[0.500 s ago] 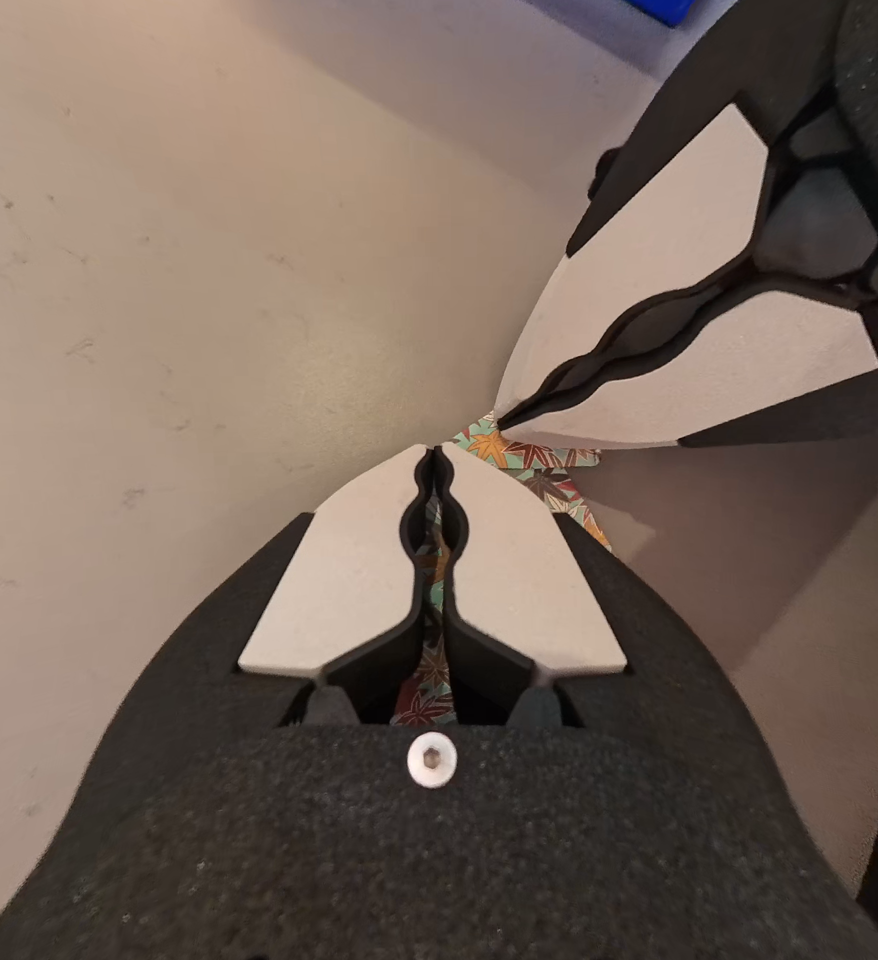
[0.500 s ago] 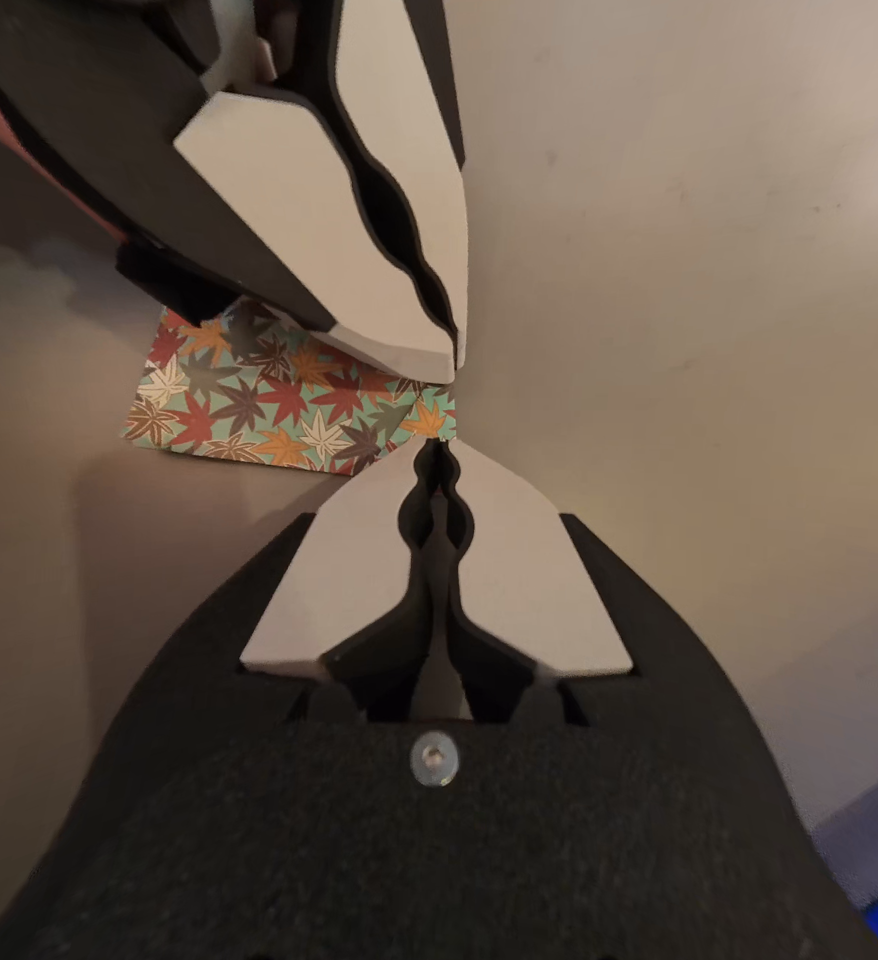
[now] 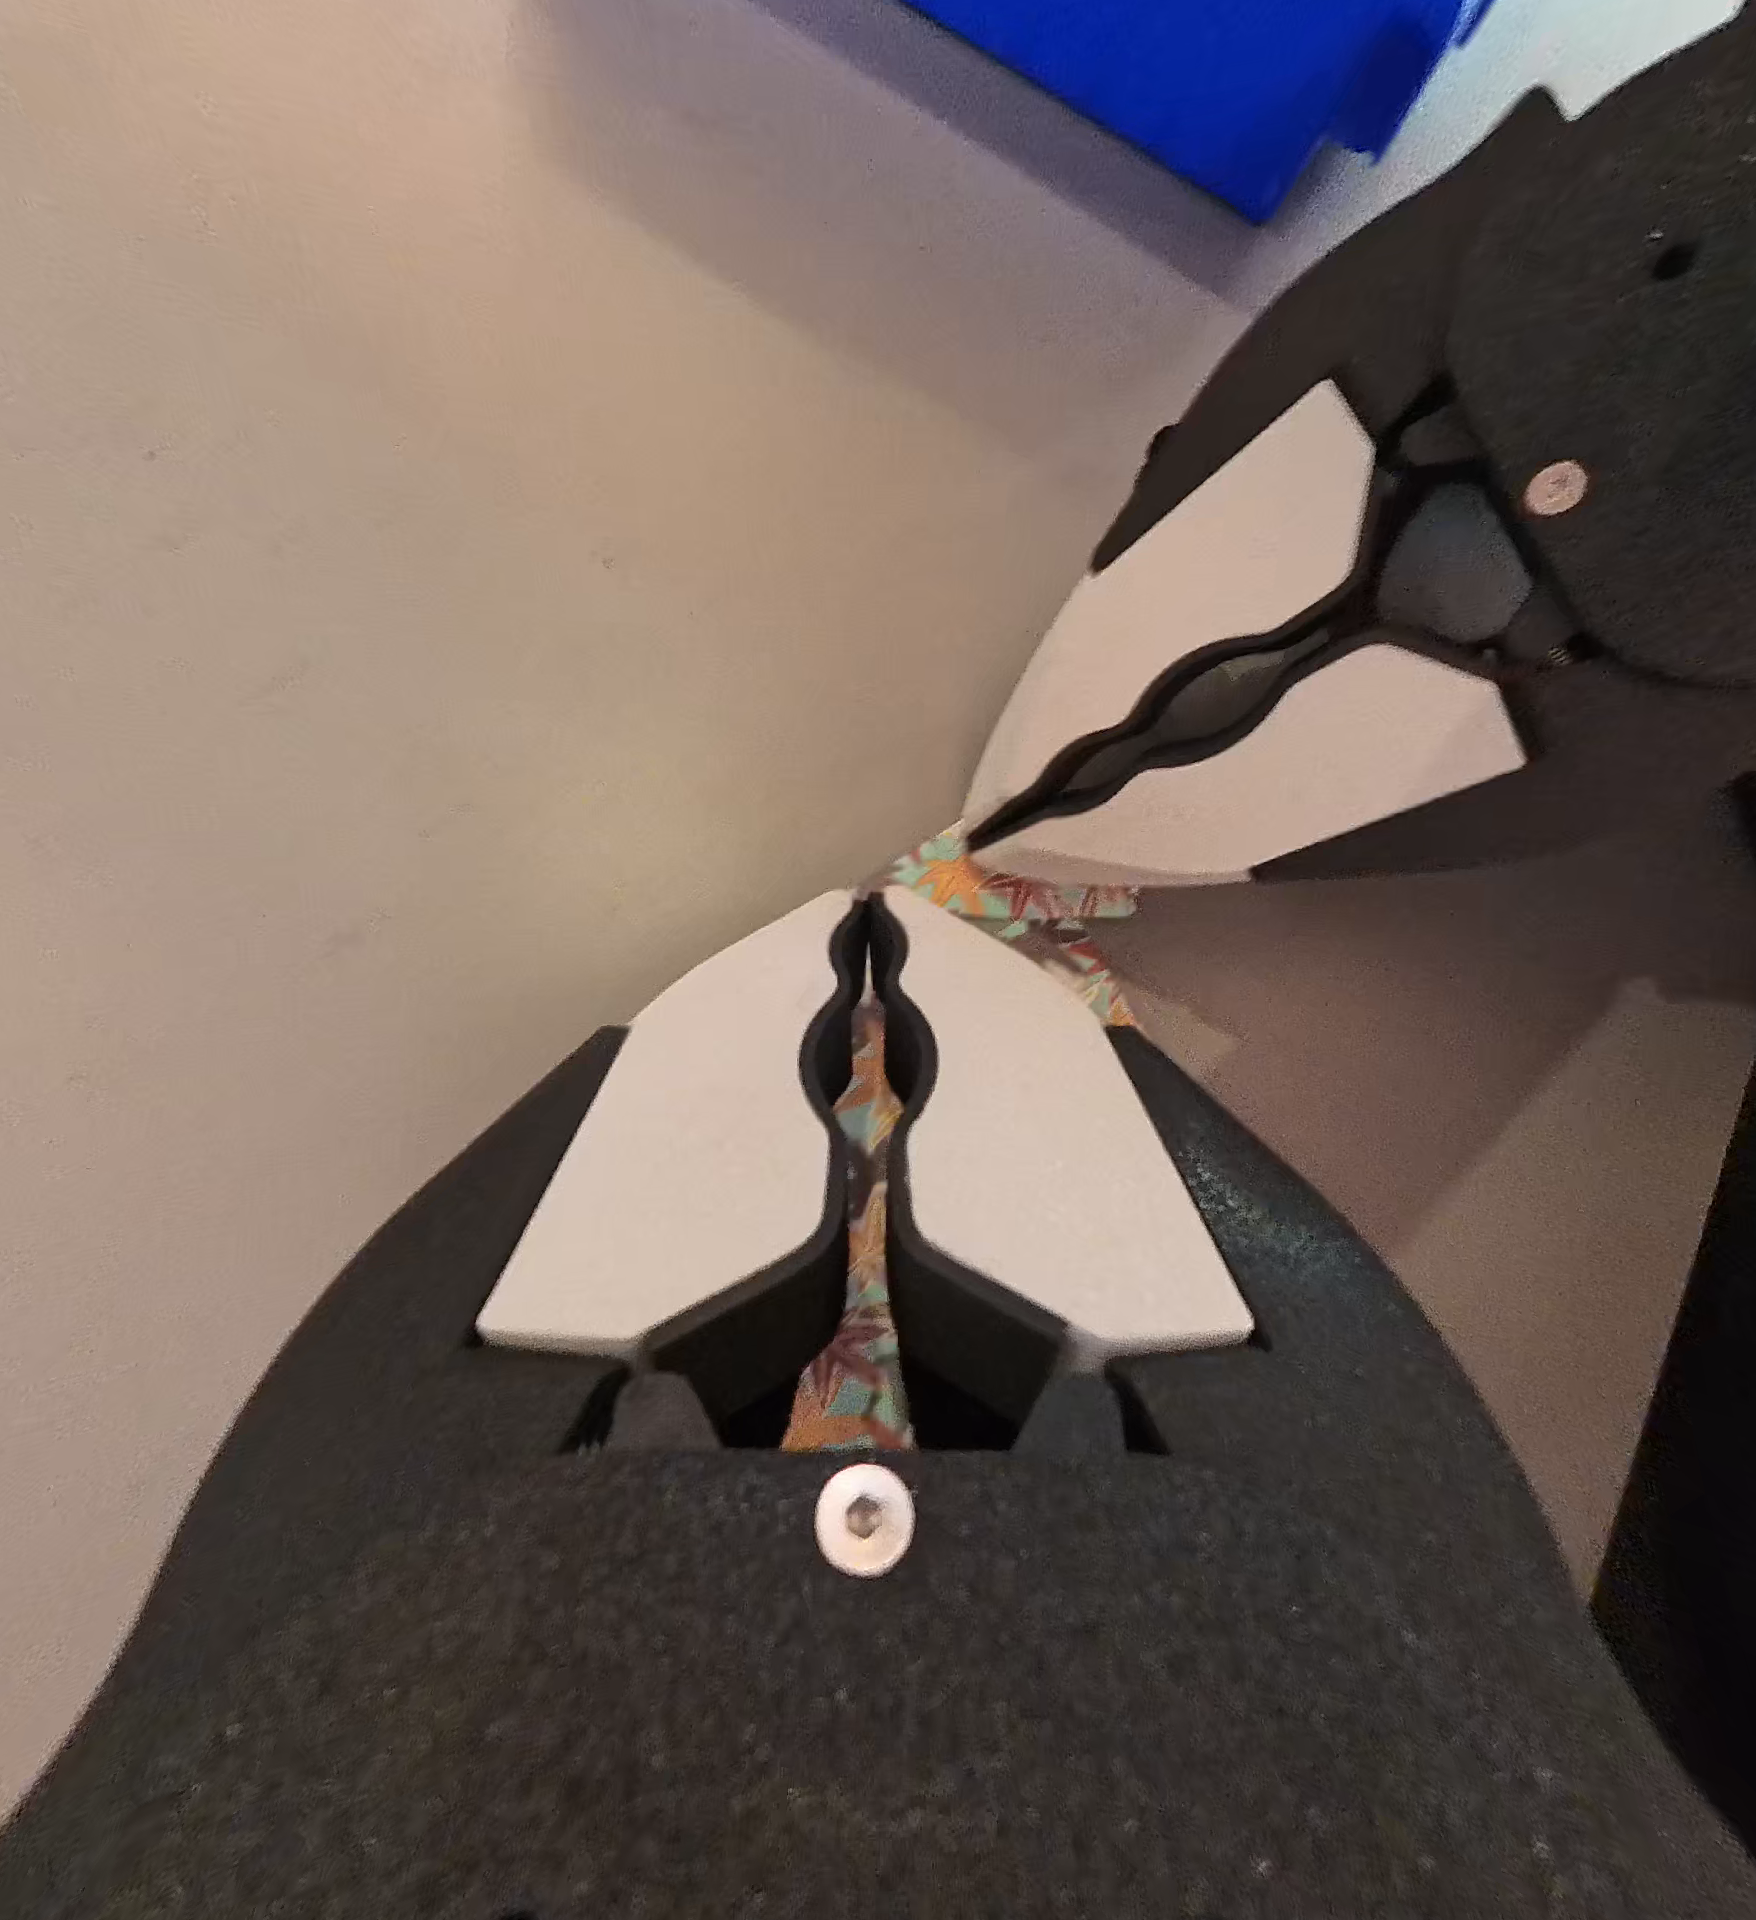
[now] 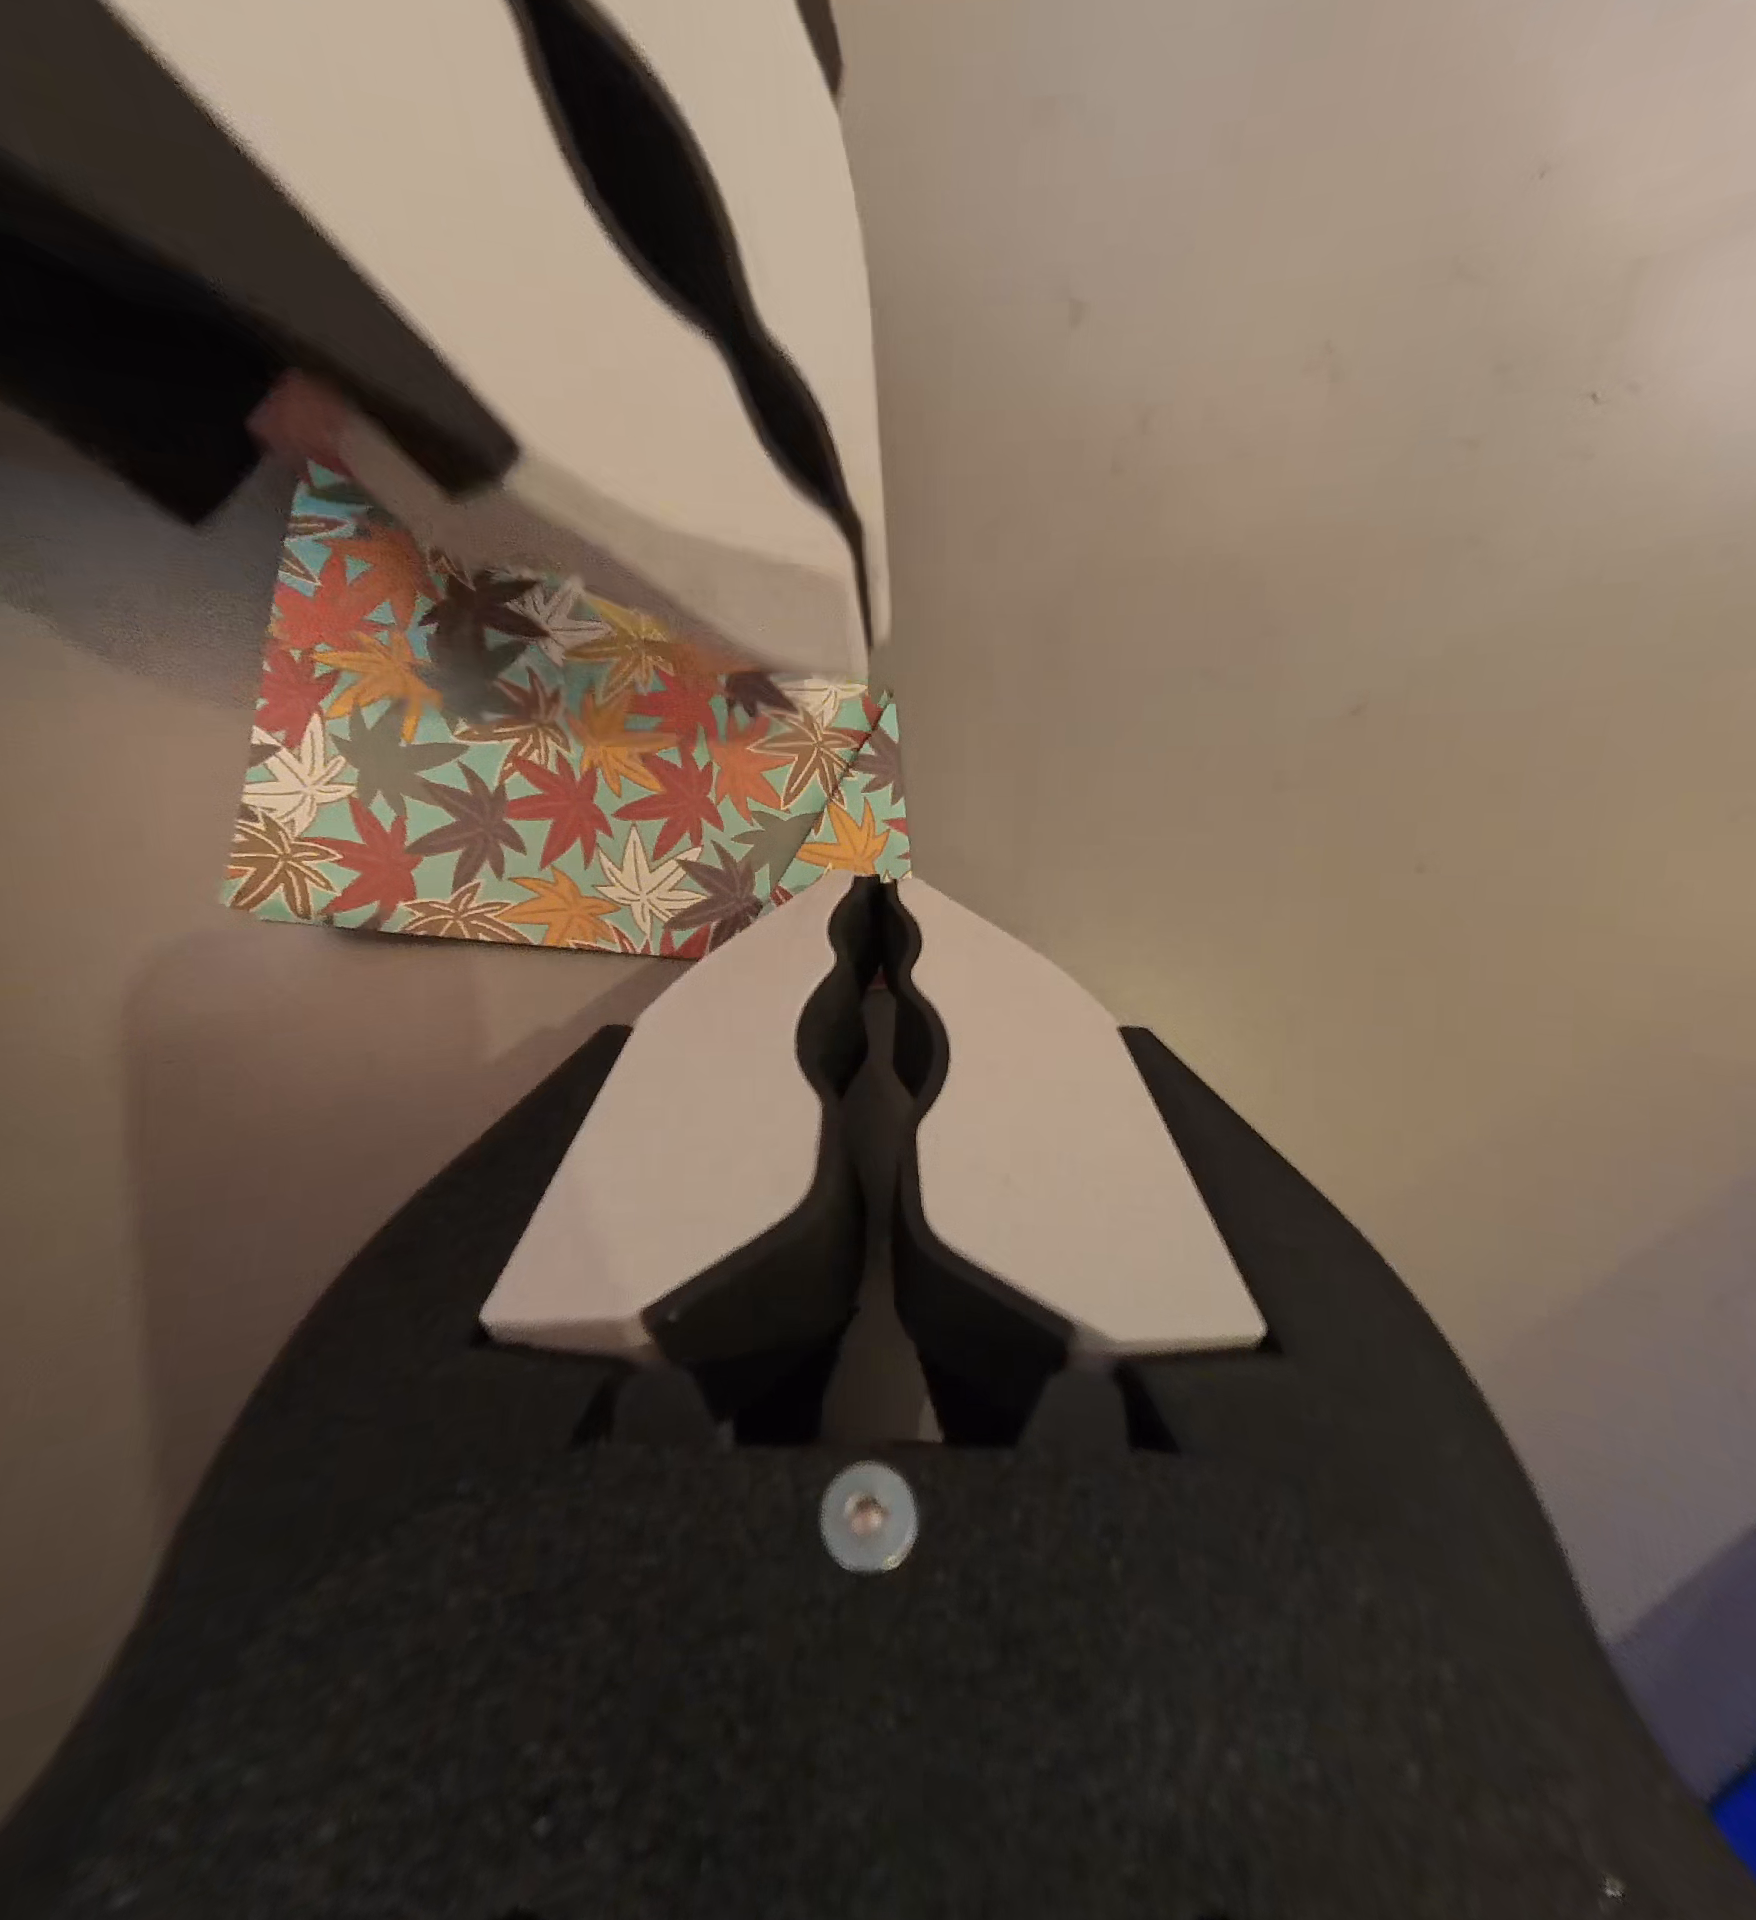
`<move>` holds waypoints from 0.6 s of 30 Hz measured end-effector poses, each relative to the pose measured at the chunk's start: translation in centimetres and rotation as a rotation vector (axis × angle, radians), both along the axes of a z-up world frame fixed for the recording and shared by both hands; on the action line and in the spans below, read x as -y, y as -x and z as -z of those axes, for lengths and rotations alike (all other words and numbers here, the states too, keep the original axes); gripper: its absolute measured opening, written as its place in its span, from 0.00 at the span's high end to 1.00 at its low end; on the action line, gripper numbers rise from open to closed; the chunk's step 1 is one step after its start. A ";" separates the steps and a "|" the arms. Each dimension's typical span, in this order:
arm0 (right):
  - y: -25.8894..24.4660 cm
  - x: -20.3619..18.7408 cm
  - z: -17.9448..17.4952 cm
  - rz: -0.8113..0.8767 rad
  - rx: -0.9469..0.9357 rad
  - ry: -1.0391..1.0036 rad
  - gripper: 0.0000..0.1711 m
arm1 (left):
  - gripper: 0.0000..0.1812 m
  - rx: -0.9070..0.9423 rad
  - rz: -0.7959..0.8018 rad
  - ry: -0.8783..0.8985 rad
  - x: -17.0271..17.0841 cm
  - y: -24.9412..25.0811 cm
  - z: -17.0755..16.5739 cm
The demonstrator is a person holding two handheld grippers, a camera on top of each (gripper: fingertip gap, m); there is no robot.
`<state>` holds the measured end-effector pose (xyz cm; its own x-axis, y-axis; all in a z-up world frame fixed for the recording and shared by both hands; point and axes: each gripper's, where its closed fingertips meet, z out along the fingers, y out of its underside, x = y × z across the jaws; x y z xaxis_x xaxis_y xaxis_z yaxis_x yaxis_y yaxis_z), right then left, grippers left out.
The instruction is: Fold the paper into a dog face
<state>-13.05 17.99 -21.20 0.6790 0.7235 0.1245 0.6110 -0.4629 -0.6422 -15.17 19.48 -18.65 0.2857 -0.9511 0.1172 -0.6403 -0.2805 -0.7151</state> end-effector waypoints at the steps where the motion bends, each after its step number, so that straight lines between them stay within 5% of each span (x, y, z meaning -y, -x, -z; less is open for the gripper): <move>1: 0.0 0.0 0.0 0.000 0.002 0.000 0.99 | 1.00 -0.016 0.010 -0.009 0.3 -0.5 0.3; 6: 0.0 0.0 0.0 0.007 0.013 -0.013 0.99 | 1.00 -0.100 0.016 -0.032 0.4 -1.2 2.4; 18: 0.0 0.0 -0.1 0.012 0.007 -0.018 0.99 | 1.00 -0.082 0.001 -0.069 0.0 0.4 1.5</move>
